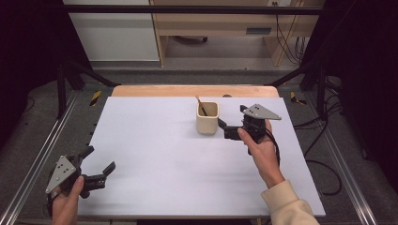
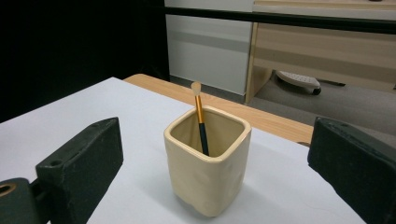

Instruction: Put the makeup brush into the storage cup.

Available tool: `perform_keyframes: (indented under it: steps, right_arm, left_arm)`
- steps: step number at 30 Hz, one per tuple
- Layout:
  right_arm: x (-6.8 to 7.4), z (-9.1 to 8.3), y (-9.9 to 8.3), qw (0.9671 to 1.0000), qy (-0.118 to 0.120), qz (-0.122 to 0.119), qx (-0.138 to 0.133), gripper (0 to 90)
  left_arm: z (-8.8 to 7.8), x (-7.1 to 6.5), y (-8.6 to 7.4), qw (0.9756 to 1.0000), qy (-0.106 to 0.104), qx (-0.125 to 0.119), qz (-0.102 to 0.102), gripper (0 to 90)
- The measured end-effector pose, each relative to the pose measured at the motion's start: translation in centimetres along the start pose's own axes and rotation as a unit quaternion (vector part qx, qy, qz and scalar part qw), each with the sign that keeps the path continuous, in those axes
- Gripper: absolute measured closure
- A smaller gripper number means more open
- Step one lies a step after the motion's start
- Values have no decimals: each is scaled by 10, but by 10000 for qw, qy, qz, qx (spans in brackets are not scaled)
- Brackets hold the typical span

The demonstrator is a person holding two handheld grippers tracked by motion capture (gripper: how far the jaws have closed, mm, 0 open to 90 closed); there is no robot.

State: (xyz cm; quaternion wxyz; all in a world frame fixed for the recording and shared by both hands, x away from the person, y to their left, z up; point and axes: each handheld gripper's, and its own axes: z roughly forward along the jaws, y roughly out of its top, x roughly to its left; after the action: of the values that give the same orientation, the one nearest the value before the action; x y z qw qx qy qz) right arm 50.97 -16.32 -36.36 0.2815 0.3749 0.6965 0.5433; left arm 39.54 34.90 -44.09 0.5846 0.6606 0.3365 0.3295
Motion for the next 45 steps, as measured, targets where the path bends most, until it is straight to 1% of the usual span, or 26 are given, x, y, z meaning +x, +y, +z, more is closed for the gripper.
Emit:
perform_keyframes:
  steps: [12,15,19,22,23,30,41,45]
  right_arm:
    - [-3,-15,5,10000,-41,-37,-37,36]
    - [-4,-20,5,10000,-50,5,-66,36]
    - [-5,-26,5,9999,-63,-4,-114,36]
    - [-8,-30,5,9999,-86,-52,-106,36]
    - [-8,-31,5,9999,-101,-16,-101,36]
    - [-14,-40,3,9998,-173,-58,-100,36]
    - [-23,-50,0,9996,-272,-10,-91,37]
    - [-27,-54,-3,9995,-303,-37,-80,37]
  left_arm:
    - [-1,0,0,10000,9,-11,-11,6]
    - [-1,0,0,10000,13,-12,-16,6]
    - [-1,0,0,10000,13,-12,-16,6]
    - [-1,0,0,10000,18,-14,-16,5]
    - [-1,0,0,10000,21,-15,-16,5]
    - [-1,0,0,10000,22,-15,-20,6]
    - [-1,0,0,10000,15,-6,-20,5]
    - [-1,0,0,10000,21,-15,-19,6]
